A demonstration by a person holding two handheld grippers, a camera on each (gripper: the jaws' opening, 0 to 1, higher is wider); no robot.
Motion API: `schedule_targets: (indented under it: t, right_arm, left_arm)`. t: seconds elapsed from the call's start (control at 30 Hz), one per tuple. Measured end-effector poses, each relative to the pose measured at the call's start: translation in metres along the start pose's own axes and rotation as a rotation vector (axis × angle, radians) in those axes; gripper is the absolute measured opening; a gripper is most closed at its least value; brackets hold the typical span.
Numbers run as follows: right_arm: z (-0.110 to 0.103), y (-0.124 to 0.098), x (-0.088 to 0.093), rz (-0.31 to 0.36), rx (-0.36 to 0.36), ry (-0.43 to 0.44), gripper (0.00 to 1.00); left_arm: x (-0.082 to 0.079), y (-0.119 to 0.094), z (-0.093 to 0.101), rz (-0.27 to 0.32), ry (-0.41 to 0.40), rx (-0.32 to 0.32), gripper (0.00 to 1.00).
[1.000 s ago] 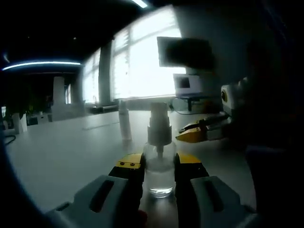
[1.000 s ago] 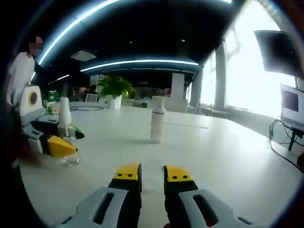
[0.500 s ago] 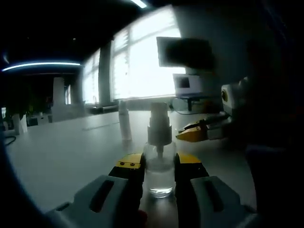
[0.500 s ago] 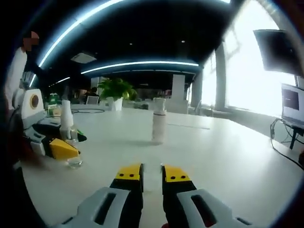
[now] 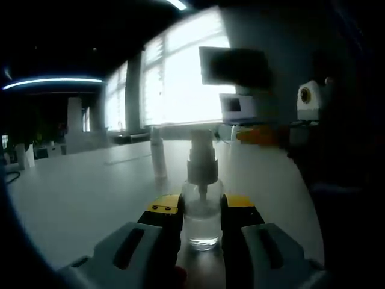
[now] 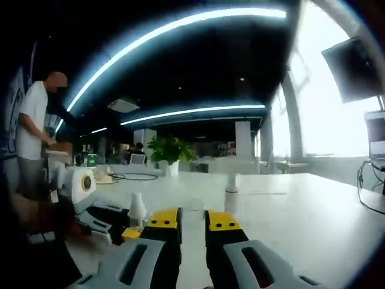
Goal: Clamp pump bottle remove cover press pump head put on cover
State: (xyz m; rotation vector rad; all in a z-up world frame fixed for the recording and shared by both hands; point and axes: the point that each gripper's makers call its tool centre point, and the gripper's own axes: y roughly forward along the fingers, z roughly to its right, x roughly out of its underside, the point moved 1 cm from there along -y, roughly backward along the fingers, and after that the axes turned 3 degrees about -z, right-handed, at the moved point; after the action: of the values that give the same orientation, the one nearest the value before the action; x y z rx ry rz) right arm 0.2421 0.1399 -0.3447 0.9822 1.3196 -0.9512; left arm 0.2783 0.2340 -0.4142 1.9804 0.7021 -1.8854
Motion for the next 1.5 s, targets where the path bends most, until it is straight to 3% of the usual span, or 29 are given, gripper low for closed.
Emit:
schedule_targets:
  t: [0.17, 0.37, 0.5, 0.73, 0.97, 1.5]
  right_arm:
    - [-0.023, -0.004, -0.025, 0.062, -0.057, 0.038, 0.1]
    - [-0.042, -0.004, -0.035, 0.082, -0.098, 0.065, 0.1]
    - [-0.055, 0.003, -0.033, 0.078, -0.115, 0.086, 0.1]
    - [-0.068, 0.019, -0.035, 0.063, -0.143, 0.038, 0.1]
    - [-0.065, 0.033, -0.03, 0.034, -0.16, 0.016, 0.1]
    - [-0.073, 0.037, -0.017, -0.022, -0.184, -0.027, 0.1]
  left_arm:
    - [0.0, 0.0, 0.001, 0.0, -0.001, 0.001, 0.16]
    - [0.0, 0.0, 0.002, 0.001, -0.001, 0.006, 0.16]
    - [0.0, 0.0, 0.003, 0.001, -0.006, 0.013, 0.16]
    - [0.0, 0.0, 0.003, 0.001, -0.009, 0.017, 0.16]
    - [0.0, 0.0, 0.002, 0.001, -0.009, 0.017, 0.16]
    - [-0.001, 0.0, 0.005, 0.001, -0.004, 0.018, 0.16]
